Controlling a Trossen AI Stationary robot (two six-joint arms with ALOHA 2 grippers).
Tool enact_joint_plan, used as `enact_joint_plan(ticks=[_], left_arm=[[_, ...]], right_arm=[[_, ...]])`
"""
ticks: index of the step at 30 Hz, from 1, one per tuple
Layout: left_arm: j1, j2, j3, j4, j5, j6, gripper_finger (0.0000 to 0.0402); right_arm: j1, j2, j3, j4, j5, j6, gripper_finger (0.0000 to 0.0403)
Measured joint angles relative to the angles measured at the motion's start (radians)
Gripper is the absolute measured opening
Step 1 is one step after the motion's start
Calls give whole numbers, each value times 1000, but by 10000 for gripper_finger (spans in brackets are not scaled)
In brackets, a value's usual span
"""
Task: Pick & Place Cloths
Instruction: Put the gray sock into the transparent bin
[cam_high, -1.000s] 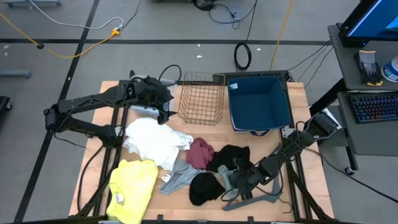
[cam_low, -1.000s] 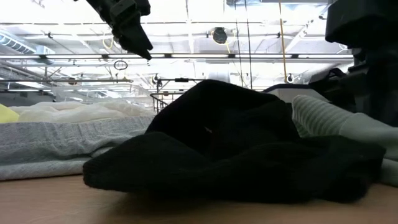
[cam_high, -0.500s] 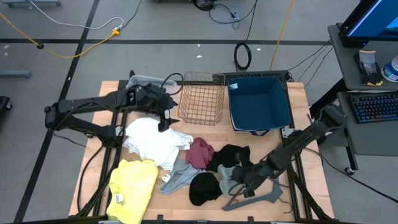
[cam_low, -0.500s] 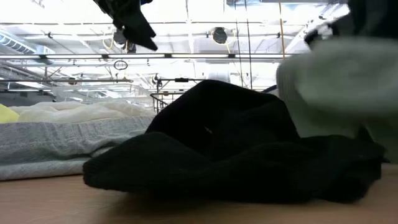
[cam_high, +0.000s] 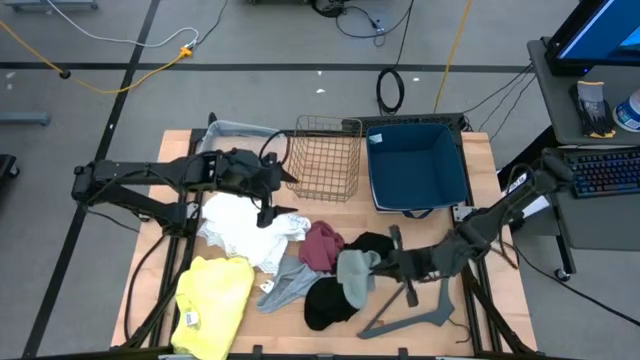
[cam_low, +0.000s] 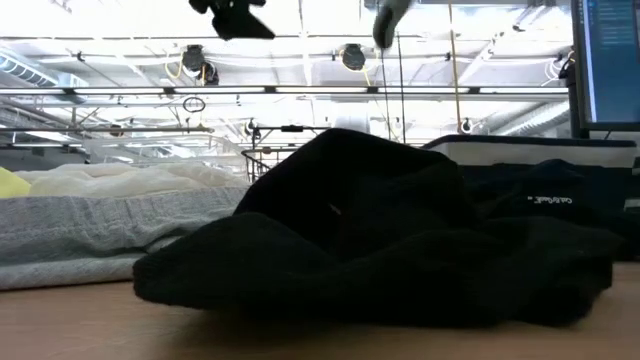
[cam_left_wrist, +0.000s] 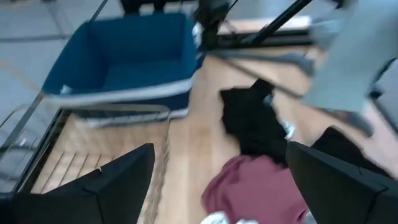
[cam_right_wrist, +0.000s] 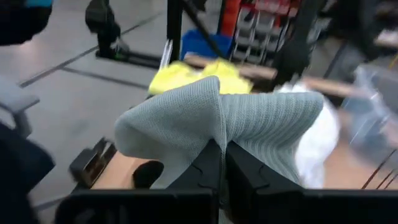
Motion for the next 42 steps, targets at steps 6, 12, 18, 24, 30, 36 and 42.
enact_joint_plan(ticks=[6,12,18,24,30,36,42], left_arm=[[-39,0,0,111,95,3,365],[-87,0,0,208,103,8,365],[-132,54,-1,320,96,3,365],[-141,161,-1,451,59,4,365],[-141,235,-1,550,45,15,365],[-140,274,-1,610,40,15,365],[-136,276,-1,621,41,15,365]], right_arm=[[-31,-18,0,101,98,-214,1],[-84,-4,0,241,149,-411,0],[-148,39,1,404,146,-550,0],[-194,130,1,560,239,-675,0],[-209,222,1,689,356,-815,0],[-216,292,1,771,352,-855,0],[-217,331,1,808,323,-859,0]])
